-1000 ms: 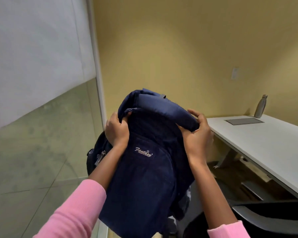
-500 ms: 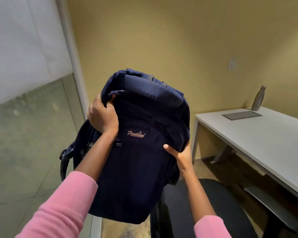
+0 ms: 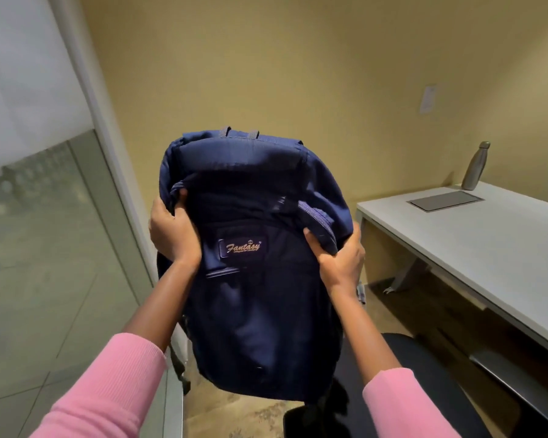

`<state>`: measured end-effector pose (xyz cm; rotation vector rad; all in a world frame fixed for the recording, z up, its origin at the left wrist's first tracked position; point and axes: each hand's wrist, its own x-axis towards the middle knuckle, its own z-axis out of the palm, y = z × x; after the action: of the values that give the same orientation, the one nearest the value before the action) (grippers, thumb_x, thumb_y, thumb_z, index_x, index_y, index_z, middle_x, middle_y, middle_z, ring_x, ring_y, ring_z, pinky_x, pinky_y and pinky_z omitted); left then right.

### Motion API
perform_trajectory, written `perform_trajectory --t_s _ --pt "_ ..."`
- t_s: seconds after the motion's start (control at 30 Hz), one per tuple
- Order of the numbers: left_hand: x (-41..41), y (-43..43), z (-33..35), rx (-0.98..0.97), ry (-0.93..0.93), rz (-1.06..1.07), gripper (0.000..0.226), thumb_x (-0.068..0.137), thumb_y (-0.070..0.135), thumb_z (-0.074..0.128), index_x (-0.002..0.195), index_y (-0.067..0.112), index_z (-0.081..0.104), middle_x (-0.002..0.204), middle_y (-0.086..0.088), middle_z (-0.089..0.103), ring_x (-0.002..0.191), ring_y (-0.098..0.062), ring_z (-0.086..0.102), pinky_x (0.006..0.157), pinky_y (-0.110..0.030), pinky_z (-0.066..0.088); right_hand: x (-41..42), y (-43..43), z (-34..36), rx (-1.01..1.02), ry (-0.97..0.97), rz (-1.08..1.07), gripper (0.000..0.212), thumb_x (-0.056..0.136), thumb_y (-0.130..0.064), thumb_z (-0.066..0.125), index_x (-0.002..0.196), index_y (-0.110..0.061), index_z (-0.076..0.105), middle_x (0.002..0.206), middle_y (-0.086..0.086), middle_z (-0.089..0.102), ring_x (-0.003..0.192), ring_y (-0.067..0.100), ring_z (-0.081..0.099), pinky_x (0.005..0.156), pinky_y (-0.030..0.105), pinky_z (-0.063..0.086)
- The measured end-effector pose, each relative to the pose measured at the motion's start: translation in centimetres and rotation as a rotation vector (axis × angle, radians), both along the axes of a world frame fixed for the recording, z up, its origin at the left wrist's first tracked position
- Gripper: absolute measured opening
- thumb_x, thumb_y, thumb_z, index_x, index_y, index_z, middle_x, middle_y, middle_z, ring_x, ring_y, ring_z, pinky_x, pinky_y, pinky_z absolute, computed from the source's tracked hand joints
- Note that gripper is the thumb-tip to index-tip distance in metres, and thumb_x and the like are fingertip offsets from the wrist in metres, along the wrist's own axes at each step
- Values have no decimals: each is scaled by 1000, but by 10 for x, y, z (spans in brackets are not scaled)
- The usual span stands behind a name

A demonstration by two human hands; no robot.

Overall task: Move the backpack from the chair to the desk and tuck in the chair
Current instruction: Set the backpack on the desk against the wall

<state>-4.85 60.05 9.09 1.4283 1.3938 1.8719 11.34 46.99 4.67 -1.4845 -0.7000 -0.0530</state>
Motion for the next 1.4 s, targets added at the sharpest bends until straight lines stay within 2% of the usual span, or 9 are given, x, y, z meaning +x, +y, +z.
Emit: perform_trajectory --t_s 0.23,0.37,0.5,0.6,0.8,0.97,1.1,1.2,1.4 --pt "58 67 -9 -40 -14 -249 34 92 30 52 97 -3 58 101 -27 65 89 -40 57 67 -39 33 20 28 12 57 -70 -266 57 63 -33 81 99 0 51 76 4 56 78 35 61 66 34 44" --pt "82 103 -16 18 -50 -426 37 92 37 48 94 1 55 93 -23 64 76 -25 51 60 -29 27 23 53 28 135 -129 -390 65 58 -51 67 98 -2 51 74 -2 54 69 20 52 59 28 36" --pt "101 124 -35 82 -68 -650 50 85 52 33 109 9 44 111 -13 59 100 -31 54 84 -43 43 29 73 38 166 -225 -476 68 56 -57 61 94 -2 51 64 -5 50 62 19 48 56 26 31" --pt "112 129 -59 114 48 -755 69 83 47 37 136 5 29 141 -13 41 129 -23 38 109 -39 30 38 79 45 182 -260 -514 67 55 -55 63 93 -2 52 69 2 54 61 20 49 53 27 31" --pt "134 127 -96 -84 148 -861 80 78 51 42 142 9 17 151 -10 24 138 -23 24 114 -40 23 66 73 42 276 -212 -533 38 54 -56 68 76 -35 45 60 -23 58 55 -8 50 55 14 37" --pt "155 134 -97 -166 148 -920 85 81 68 39 126 -4 34 130 -25 47 120 -37 45 101 -51 36 79 79 29 315 -155 -593 33 55 -50 70 71 -38 44 61 -23 58 57 -8 49 60 19 41" --pt "183 160 -99 -140 174 -945 37 91 32 48 104 -1 40 94 -16 61 90 -37 57 68 -36 41 93 98 16 310 -113 -665 33 54 -51 68 71 -38 44 63 -33 60 57 -14 51 56 8 40" --pt "206 193 -103 -95 231 -972 23 90 22 55 86 10 36 61 6 43 65 -31 47 54 -32 24 105 121 2 290 -82 -761 32 53 -53 66 72 -40 44 65 -21 56 58 -14 51 58 9 40" --pt "252 262 -105 -87 250 -1025 27 89 20 57 80 12 33 58 9 38 62 -27 43 53 -32 22 132 187 -4 293 -84 -869 30 54 -53 64 71 -38 44 64 -23 60 57 -16 49 56 6 38"
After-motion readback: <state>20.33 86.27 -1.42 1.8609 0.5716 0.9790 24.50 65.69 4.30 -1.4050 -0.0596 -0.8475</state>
